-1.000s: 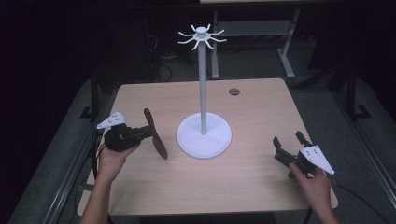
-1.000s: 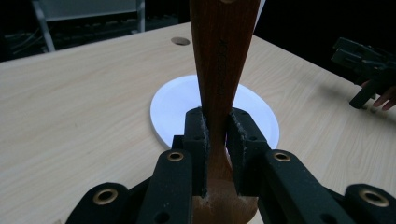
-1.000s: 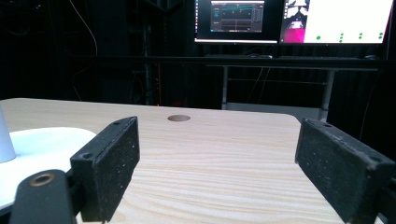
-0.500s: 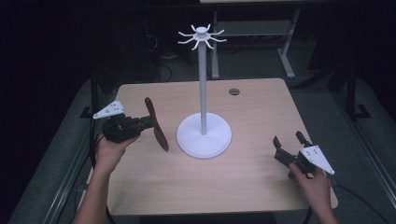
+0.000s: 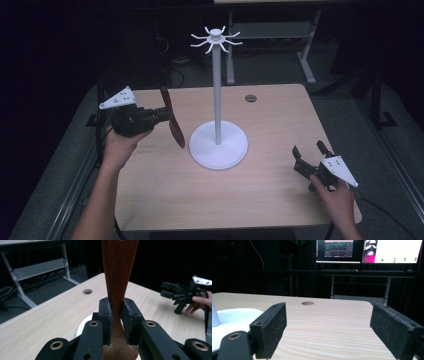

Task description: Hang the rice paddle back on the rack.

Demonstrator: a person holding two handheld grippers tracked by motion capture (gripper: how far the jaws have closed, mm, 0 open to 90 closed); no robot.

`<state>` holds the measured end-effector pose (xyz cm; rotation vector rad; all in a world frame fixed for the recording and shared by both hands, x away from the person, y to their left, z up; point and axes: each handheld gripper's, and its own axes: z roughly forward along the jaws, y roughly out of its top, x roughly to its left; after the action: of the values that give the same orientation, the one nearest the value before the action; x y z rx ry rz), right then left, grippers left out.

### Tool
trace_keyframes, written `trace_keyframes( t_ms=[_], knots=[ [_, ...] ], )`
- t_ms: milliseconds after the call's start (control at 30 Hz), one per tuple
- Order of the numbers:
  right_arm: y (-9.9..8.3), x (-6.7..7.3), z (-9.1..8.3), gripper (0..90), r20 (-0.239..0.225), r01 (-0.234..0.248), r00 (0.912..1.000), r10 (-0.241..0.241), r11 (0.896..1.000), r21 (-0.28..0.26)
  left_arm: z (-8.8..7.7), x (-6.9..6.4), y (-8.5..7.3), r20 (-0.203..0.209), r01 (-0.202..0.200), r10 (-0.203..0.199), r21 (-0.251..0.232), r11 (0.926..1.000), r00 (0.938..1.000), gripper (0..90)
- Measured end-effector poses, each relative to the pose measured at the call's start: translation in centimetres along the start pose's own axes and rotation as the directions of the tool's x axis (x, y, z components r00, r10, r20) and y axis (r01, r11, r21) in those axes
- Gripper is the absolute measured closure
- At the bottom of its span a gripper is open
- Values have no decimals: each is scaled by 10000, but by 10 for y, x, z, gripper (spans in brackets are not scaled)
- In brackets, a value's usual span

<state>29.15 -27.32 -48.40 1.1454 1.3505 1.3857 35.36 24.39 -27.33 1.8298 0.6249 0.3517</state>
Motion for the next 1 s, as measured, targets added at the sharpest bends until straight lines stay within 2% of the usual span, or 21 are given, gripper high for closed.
trace_keyframes(
  t_ms=[367, 1000],
  knots=[
    [0, 0, 0, 131, -2, -23, 10000, 23, 10000, 4, 8, -1, 40, 208, -512, 519, -313, 9982, 9984, 782],
    [0, 0, 0, 131, 0, -39, 10000, 39, 10000, 12, 25, 0, 87, 484, -927, 953, -542, 9942, 9943, 782]
  ],
)
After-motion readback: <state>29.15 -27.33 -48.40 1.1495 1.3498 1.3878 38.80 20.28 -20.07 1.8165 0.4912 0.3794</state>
